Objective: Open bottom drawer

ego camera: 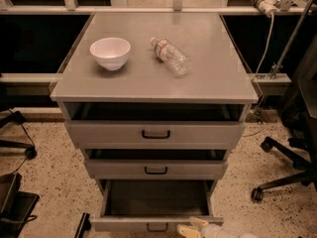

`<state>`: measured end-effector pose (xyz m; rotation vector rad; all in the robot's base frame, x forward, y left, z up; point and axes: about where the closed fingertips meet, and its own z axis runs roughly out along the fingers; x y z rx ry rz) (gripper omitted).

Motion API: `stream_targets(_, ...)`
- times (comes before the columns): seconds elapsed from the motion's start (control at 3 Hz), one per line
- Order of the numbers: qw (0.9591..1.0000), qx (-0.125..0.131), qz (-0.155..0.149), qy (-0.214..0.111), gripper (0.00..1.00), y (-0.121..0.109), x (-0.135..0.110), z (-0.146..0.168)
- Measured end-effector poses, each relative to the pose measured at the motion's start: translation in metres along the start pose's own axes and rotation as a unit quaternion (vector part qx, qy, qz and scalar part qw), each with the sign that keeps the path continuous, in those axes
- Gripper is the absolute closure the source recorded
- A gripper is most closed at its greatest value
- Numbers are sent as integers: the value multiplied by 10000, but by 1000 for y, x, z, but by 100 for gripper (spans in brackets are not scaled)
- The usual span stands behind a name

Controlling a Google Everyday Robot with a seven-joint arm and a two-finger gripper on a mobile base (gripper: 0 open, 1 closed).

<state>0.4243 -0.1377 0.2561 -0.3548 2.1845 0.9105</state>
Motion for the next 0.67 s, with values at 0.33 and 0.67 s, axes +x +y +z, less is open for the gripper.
stream_targets(0.33,10000,-1,0,0,0,0,0,0)
stream_targets(0.67,10000,-1,0,0,0,0,0,0)
